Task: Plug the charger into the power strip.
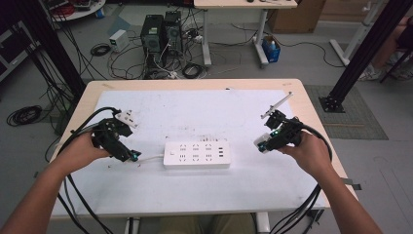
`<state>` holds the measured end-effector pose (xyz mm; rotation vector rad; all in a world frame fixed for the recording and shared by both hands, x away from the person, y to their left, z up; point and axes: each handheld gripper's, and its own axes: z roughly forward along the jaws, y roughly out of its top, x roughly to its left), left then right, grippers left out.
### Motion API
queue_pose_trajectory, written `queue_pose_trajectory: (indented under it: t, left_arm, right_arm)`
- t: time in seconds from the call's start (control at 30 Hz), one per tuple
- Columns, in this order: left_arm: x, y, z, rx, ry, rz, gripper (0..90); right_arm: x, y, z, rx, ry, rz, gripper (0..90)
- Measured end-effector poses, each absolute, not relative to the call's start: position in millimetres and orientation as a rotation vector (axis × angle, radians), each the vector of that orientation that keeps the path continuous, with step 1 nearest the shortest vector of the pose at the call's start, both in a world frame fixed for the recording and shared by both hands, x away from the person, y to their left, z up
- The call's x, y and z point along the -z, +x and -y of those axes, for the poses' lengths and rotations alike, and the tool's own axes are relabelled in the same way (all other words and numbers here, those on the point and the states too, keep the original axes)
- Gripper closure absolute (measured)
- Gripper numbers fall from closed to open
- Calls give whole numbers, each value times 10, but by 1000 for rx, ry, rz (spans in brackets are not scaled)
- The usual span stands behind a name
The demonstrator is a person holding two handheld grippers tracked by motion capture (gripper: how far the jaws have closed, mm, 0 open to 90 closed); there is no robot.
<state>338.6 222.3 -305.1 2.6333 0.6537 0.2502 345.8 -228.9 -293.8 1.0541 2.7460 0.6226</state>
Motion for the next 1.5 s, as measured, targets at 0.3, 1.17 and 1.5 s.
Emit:
queue_pose_trajectory:
  t: [0.3,1.17,1.5]
  left_arm:
    - [3083,3382,-2143,-242,2670,-565,194]
    - [3174,3468,-2013,-122,2791,-441,194]
    - [3204,3475,-2096,-128,2781,-459,194]
  right_arm:
    - [2983,3550,2147,-653,952,-2798,621]
    - [3264,4049,846,-378,344,-3013,622]
    - [3426,4090,611,-271,219,-3033,622]
